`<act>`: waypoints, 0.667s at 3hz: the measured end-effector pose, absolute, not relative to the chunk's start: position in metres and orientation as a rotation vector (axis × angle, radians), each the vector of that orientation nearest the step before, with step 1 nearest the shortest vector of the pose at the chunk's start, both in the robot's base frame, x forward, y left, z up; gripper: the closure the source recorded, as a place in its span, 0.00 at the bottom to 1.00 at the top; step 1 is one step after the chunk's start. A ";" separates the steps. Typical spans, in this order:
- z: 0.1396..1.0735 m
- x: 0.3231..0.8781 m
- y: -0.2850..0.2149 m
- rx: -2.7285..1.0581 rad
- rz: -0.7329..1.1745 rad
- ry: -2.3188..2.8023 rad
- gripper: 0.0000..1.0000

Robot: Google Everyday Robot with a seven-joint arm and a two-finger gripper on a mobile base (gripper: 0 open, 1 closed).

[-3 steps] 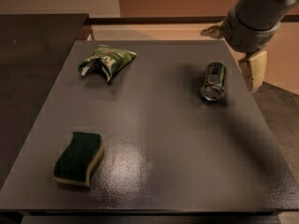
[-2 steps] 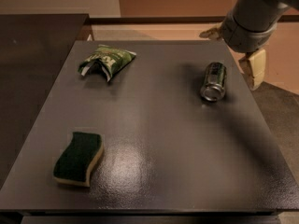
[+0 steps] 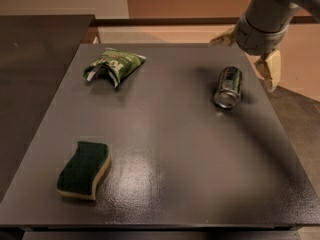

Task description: Place green can upright

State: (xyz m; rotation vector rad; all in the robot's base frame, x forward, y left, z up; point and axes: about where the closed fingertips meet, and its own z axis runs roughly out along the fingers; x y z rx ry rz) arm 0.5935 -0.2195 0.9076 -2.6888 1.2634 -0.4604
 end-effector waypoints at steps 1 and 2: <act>0.892 0.599 -0.216 -2.761 -0.333 1.171 0.00; 0.877 0.598 -0.211 -2.818 -0.200 1.088 0.00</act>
Offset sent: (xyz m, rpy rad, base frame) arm -0.0024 0.0095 -0.0446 0.0485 0.2878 0.2314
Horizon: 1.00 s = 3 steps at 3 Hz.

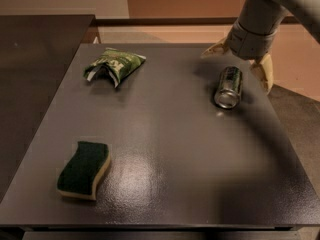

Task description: Place green can upright

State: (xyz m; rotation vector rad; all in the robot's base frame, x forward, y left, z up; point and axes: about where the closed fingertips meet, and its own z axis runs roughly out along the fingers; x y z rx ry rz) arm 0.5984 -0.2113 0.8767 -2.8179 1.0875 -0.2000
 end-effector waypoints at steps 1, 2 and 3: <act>0.865 0.598 -0.210 -2.857 -0.102 1.025 0.00; 0.854 0.595 -0.206 -2.872 -0.024 0.977 0.00; 0.846 0.589 -0.203 -2.870 0.029 0.946 0.18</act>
Offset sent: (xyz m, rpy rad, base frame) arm -0.0257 0.0041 -0.0312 0.0347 0.2253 0.1324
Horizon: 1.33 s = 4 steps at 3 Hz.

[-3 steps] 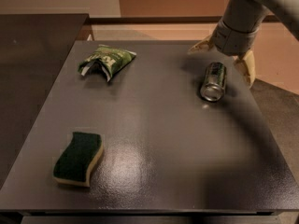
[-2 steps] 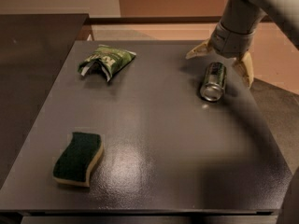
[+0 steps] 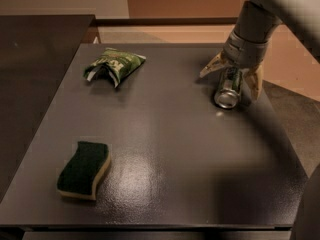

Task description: Place green can upright

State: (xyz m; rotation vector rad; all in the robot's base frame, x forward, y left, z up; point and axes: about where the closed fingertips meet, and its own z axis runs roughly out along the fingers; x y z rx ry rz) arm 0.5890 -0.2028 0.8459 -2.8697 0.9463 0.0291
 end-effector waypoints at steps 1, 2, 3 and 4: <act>0.844 0.586 -0.202 -2.867 0.048 0.927 0.42; 0.847 0.585 -0.201 -2.863 0.035 0.909 0.65; 0.857 0.583 -0.196 -2.859 -0.023 0.865 0.87; 0.872 0.577 -0.189 -2.831 -0.133 0.814 1.00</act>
Offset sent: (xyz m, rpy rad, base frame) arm -0.0239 -0.0039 0.0088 0.0059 0.0468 0.0413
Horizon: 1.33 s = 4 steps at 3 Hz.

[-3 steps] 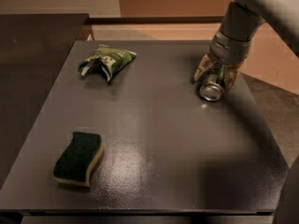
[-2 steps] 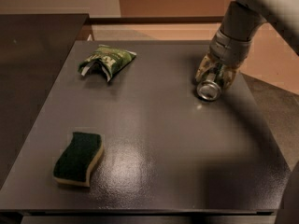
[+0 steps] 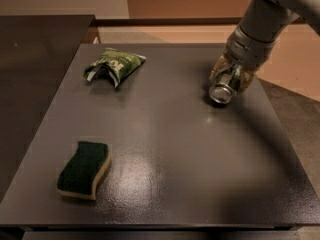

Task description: Place green can upright

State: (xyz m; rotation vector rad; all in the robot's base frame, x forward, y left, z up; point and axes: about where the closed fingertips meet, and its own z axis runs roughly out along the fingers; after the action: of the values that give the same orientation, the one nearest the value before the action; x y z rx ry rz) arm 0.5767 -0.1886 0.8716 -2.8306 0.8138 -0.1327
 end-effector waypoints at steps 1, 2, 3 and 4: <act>0.887 0.567 -0.177 -2.773 -0.290 0.746 1.00; 0.897 0.555 -0.165 -2.690 -0.439 0.700 1.00; 0.900 0.542 -0.154 -2.609 -0.573 0.667 1.00; 0.905 0.556 -0.151 -2.550 -0.656 0.663 1.00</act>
Offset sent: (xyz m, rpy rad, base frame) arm -0.0185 0.0426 0.0519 0.1514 -0.5132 0.0272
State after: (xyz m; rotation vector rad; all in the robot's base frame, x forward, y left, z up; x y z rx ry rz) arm 0.5556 -0.1513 0.9055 -2.5501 0.6629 -0.6555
